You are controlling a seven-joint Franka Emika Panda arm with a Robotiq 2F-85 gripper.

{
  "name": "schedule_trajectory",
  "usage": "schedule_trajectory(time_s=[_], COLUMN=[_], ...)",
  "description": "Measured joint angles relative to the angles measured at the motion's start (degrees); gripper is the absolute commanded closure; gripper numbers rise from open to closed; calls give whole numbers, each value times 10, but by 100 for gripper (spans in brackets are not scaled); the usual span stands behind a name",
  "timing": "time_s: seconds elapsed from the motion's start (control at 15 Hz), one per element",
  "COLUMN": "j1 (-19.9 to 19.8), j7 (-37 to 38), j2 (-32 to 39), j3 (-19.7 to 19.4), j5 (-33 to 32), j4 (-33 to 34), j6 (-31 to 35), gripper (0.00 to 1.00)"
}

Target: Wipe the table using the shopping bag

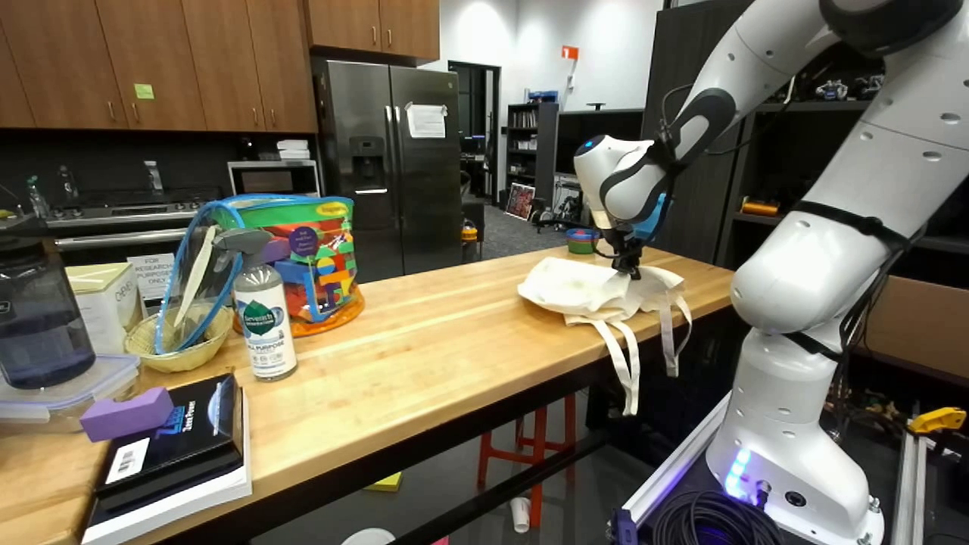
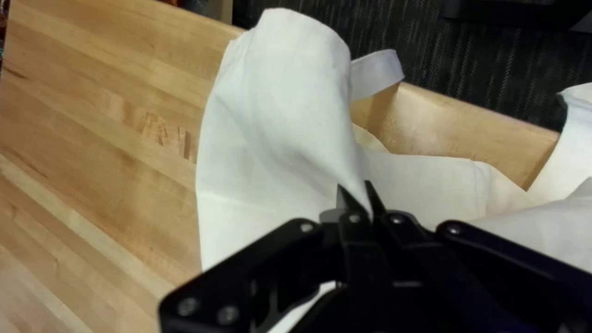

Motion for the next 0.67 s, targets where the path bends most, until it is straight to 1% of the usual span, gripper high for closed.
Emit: schedule_trajectory(time_s=[0.4, 0.67], j1=[1, 10], j7=[-14, -20], j2=[90, 132], j3=[-2, 4], j5=[1, 4], j4=[87, 138], j6=[11, 11], gripper=[100, 100])
